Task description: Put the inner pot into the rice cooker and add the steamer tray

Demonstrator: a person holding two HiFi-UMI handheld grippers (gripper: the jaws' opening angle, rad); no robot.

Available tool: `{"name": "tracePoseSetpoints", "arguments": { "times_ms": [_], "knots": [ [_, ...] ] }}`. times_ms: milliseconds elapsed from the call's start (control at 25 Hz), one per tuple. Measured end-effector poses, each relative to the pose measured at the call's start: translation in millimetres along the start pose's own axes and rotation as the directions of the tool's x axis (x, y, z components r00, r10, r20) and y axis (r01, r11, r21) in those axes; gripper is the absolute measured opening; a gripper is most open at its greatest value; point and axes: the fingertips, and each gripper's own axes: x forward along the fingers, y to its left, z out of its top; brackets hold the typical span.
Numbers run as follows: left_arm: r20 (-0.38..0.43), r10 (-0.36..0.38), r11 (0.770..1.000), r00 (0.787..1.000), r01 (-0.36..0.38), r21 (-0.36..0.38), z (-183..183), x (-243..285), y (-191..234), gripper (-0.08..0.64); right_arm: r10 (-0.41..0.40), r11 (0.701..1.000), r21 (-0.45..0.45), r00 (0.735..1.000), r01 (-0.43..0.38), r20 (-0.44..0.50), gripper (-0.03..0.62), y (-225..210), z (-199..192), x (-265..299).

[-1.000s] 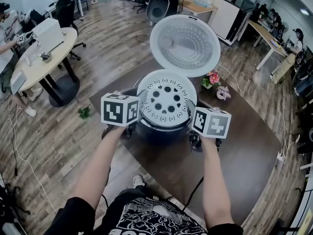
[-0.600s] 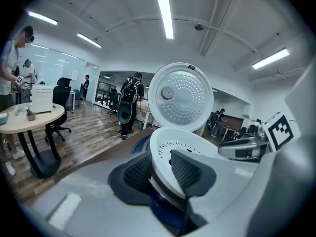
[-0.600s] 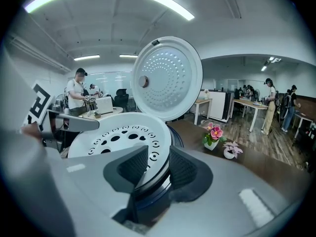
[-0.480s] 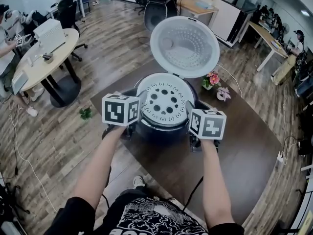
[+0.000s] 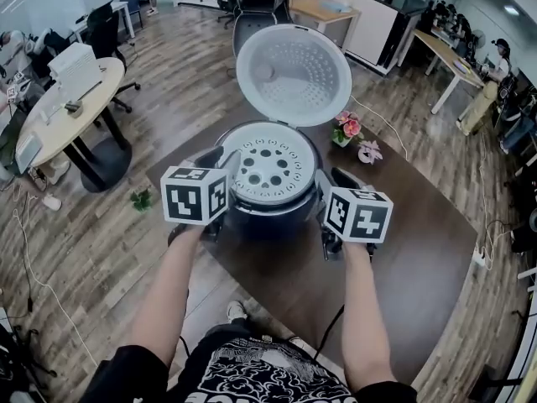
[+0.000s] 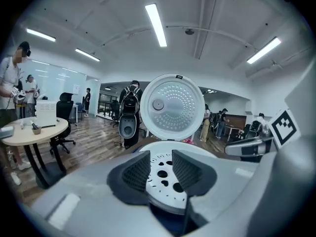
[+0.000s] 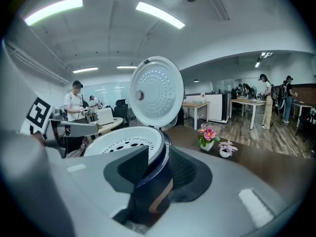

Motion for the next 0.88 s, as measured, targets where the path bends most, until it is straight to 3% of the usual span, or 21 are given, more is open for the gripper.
{"name": "tracePoseSetpoints", "arguments": {
  "times_ms": [280, 520, 680, 880],
  "knots": [
    [0.033, -0.055, 0.997, 0.998, 0.053, 0.059, 5.6, -9.0, -50.8, 0.132, -0.049, 0.999, 0.017, 0.996, 0.048, 0.068, 0.101, -24.9, -2.5, -44.0],
    [0.042, -0.171, 0.979, 0.984, 0.165, 0.115, 15.2, -1.8, -115.5, 0.132, -0.141, 0.99, 0.045, 0.98, 0.136, 0.141, 0.072, -65.4, -3.9, -104.8],
    [0.014, -0.257, 0.958, 0.966, 0.253, 0.136, 8.7, 10.7, -162.6, 0.121, -0.229, 0.973, 0.073, 0.958, 0.22, 0.17, 0.051, -95.8, -12.2, -148.5],
    [-0.039, -0.367, 0.914, 0.93, 0.368, 0.172, -10.2, 22.6, -225.5, 0.12, -0.335, 0.942, 0.099, 0.921, 0.321, 0.199, 0.029, -130.8, -26.6, -200.1]
  ]
}}
